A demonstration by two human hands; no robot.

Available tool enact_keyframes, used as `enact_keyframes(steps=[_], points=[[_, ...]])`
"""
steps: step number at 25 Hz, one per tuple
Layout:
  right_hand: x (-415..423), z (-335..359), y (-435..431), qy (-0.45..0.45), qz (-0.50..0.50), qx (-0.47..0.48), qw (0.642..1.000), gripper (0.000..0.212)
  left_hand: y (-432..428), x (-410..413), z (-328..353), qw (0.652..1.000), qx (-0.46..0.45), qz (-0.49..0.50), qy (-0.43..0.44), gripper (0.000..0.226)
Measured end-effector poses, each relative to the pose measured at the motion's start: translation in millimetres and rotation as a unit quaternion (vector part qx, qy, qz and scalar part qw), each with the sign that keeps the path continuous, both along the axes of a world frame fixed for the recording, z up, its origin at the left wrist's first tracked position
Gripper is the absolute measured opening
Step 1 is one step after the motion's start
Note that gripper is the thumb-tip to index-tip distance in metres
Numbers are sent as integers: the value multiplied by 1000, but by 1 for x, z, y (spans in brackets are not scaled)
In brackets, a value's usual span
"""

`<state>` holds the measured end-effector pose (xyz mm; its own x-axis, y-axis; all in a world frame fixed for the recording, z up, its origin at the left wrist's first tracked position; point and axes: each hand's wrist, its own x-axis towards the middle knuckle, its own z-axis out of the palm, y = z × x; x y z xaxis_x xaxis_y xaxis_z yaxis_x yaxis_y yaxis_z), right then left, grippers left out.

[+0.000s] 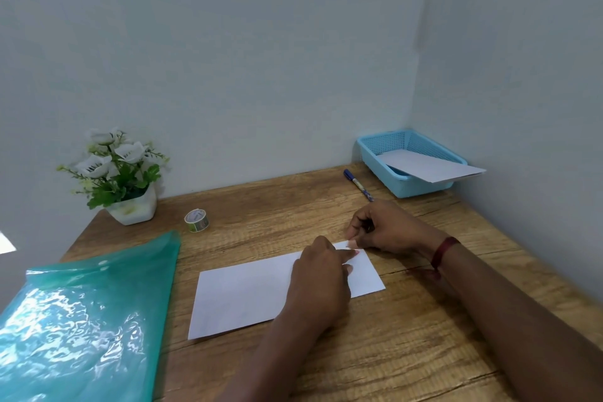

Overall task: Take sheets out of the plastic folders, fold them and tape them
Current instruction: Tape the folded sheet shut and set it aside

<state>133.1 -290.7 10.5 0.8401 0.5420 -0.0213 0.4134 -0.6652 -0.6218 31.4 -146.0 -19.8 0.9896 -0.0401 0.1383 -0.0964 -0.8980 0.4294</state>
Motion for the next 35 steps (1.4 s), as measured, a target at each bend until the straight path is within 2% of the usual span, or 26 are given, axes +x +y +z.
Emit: enact_keyframes(steps=[6,10,20,28,35], points=[[-4,-2,5,15,-69,27,997,16,0,1,-2,999,-24,24,5,41],[-8,-5,13,-31,-93,11,995,13,0,0,0,999,-37,22,8,41],[-5,-5,0,3,-32,13,999,40,1,-2,0,996,-75,47,-11,36],[-6,-3,-6,43,-3,18,999,46,0,-3,-1,994,-84,59,-20,36],[-4,-5,-3,68,-20,36,997,50,4,0,-1,993,-97,65,-11,47]])
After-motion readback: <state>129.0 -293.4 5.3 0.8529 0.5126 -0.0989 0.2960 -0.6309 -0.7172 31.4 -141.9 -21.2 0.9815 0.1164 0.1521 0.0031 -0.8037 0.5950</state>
